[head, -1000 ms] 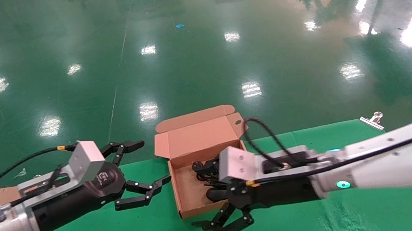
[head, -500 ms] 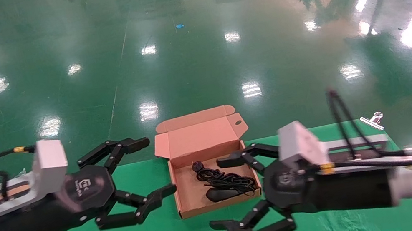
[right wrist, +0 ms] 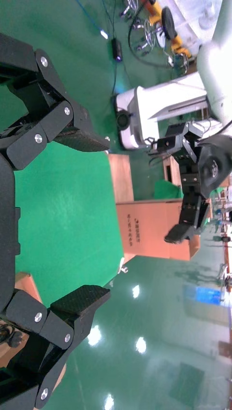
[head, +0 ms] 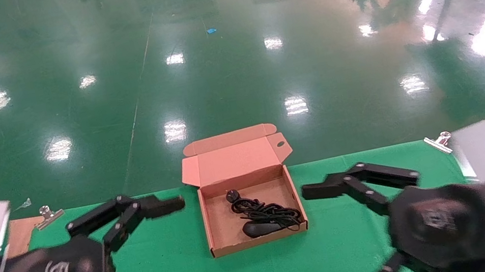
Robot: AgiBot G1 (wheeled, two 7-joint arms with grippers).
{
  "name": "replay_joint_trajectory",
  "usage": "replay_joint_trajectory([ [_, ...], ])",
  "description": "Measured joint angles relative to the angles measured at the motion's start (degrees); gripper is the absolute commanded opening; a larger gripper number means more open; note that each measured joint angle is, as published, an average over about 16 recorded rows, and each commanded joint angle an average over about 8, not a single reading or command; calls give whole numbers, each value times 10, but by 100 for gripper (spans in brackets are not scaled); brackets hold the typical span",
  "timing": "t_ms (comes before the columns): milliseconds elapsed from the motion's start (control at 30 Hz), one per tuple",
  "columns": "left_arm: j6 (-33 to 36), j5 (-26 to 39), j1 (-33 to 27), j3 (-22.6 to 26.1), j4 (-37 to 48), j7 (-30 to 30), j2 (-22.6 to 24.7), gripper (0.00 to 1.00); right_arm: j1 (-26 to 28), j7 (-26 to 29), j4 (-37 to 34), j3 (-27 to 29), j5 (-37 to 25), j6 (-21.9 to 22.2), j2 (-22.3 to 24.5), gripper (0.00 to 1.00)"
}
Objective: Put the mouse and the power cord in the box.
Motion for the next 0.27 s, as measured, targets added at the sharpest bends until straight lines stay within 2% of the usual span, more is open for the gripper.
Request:
replay_joint_trajectory([
  [267,21,-9,16,-23,-42,-30,-16,100,-25,17,26,43,22,-29,30,100],
])
